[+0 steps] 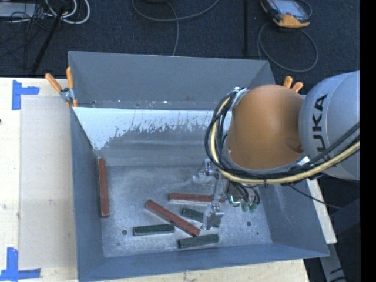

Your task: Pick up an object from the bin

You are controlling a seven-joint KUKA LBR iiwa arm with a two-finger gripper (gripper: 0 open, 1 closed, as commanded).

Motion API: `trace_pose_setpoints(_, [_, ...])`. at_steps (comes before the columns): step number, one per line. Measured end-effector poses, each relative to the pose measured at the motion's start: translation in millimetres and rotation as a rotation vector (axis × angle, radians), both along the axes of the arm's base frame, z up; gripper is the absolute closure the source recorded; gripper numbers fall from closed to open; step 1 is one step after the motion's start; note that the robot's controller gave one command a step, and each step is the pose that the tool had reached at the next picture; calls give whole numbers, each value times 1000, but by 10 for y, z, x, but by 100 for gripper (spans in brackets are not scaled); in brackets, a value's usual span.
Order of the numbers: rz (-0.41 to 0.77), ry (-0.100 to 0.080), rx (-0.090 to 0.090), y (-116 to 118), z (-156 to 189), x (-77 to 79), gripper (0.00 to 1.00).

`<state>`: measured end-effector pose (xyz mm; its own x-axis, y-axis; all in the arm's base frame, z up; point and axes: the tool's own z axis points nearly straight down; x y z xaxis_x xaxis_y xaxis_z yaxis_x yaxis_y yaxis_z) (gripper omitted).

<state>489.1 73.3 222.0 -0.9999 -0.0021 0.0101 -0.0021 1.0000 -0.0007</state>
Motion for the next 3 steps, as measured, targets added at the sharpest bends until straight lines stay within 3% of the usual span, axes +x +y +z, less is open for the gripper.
trace_pose_setpoints(1, [-4,-8,1,-5,37,16,0])
trace_pose_setpoints(2, [-53,-12,1,-83,-780,-84,0])
trace_pose_setpoints(3, [34,-47,5,-205,-1465,-19,0])
